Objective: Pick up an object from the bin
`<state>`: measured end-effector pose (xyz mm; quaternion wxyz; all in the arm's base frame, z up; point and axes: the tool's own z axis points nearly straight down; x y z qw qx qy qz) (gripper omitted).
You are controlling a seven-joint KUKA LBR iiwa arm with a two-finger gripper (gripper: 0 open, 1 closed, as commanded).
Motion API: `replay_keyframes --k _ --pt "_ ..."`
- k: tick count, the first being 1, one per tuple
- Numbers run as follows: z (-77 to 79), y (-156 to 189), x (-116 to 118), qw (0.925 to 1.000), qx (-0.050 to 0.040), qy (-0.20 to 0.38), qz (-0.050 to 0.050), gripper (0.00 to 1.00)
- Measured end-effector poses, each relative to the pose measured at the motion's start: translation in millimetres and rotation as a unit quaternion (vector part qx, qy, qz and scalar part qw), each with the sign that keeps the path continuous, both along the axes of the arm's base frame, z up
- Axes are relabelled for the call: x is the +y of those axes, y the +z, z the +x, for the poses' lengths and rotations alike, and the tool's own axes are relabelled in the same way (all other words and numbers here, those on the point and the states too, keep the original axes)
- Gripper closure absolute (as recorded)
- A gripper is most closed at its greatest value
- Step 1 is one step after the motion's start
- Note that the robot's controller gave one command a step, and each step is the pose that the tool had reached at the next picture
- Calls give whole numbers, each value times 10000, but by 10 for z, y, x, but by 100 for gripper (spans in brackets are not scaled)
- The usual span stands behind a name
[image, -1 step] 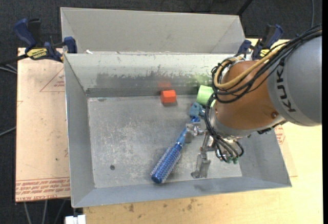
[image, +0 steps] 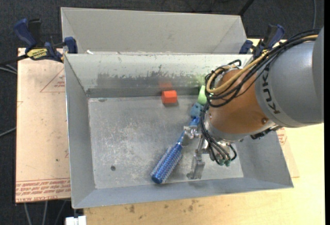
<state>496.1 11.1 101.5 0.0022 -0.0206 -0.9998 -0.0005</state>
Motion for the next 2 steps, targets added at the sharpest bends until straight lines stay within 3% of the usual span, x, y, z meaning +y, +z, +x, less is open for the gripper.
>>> replay_keyframes --k 1,2 --pt "423 -253 395 9992 -72 384 5 0" --pt "689 -315 382 9967 -42 808 2 0"
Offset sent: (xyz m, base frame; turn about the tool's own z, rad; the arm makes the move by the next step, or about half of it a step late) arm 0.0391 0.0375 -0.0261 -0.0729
